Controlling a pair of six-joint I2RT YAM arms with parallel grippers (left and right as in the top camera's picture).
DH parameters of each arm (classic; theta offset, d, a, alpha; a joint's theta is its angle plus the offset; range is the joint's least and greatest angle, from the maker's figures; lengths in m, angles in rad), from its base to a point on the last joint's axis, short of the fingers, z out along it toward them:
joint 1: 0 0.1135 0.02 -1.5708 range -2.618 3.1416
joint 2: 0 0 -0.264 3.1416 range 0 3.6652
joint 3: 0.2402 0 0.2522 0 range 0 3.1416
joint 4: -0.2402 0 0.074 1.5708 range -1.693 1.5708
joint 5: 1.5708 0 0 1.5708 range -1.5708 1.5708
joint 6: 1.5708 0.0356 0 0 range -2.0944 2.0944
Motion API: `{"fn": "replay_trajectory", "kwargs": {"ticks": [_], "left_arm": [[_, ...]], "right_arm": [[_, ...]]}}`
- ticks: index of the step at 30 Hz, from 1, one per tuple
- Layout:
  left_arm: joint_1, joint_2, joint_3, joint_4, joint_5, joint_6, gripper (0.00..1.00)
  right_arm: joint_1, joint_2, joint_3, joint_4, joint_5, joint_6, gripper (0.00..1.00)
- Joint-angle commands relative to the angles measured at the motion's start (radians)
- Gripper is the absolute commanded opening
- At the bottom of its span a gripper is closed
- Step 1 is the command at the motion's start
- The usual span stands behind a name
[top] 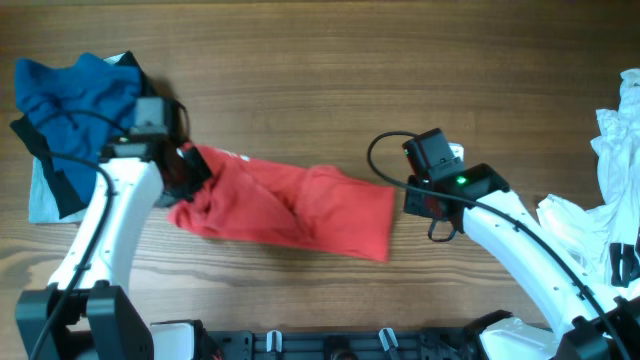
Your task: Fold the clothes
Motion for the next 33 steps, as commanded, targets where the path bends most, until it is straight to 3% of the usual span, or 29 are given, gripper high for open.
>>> {"fn": "replay_trajectory", "kwargs": {"ticks": [1, 7, 20, 33], "left_arm": [[0.013, -0.018, 0.068, -0.021, 0.021, 0.032, 0.04], [-0.095, -0.018, 0.079, -0.050, 0.191, 0.026, 0.04], [-0.549, -0.004, 0.078, 0.078, 0.161, -0.138, 0.05], [-0.674, 0.005, 0.078, 0.144, 0.143, -0.160, 0.04]], "right_arm": [[-0.039, 0.006, -0.003, -0.004, 0.024, -0.010, 0.46], [-0.047, 0.006, -0.003, -0.006, 0.019, -0.011, 0.46], [-0.047, 0.006, -0.003, -0.016, 0.008, -0.011, 0.46], [-0.047, 0.007, -0.003, -0.017, 0.001, -0.011, 0.46]]}}
